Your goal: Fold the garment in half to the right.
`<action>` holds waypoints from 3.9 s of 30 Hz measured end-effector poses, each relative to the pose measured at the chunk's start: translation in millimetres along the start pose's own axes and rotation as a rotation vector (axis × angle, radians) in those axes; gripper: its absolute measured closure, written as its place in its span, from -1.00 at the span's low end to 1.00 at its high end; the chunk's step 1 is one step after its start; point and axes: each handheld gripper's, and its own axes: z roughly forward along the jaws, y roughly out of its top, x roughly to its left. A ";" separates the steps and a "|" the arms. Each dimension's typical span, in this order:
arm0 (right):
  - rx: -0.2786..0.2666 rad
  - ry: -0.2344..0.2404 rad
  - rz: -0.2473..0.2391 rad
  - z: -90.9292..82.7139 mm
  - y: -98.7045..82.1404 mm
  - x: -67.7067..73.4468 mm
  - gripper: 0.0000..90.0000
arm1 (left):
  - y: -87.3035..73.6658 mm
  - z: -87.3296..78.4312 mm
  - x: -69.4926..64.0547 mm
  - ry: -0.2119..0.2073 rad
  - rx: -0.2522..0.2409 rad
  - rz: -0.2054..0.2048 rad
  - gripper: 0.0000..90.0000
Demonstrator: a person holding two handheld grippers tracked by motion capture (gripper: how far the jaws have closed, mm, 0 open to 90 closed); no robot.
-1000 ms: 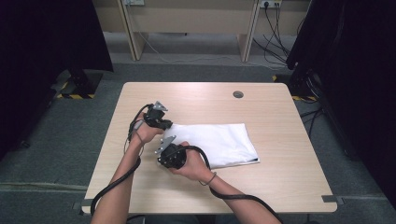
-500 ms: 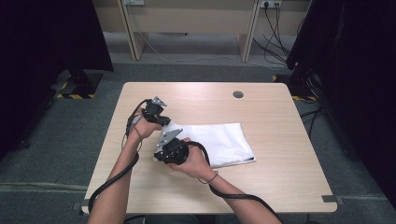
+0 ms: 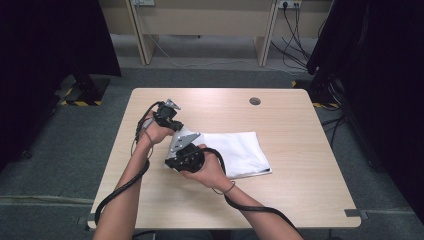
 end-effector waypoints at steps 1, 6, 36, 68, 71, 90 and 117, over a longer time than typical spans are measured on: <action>-0.001 0.000 0.001 -0.1 0.8 0.1 0.86 | 0.4 -0.6 0.3 0.001 0.000 0.001 0.84; -0.015 0.004 0.008 -1.6 4.7 0.2 0.86 | 1.9 -3.4 1.3 0.007 0.005 0.005 0.84; -0.076 0.013 0.041 -13.3 24.2 -2.6 0.87 | 18.6 -19.1 4.9 0.031 0.016 0.021 0.85; -0.120 0.009 0.057 -26.4 47.5 -7.1 0.87 | 36.0 -38.7 10.5 0.055 0.019 0.027 0.86; -0.122 0.011 0.060 -26.2 47.4 -7.5 0.87 | 36.7 -38.8 10.6 0.054 0.017 0.031 0.86; -0.149 0.017 0.071 -31.2 57.5 -9.1 0.87 | 45.6 -48.6 12.8 0.067 0.022 0.037 0.86; -0.173 0.024 0.082 -33.1 71.5 -6.5 0.87 | 54.4 -63.8 17.4 0.097 0.041 0.044 0.85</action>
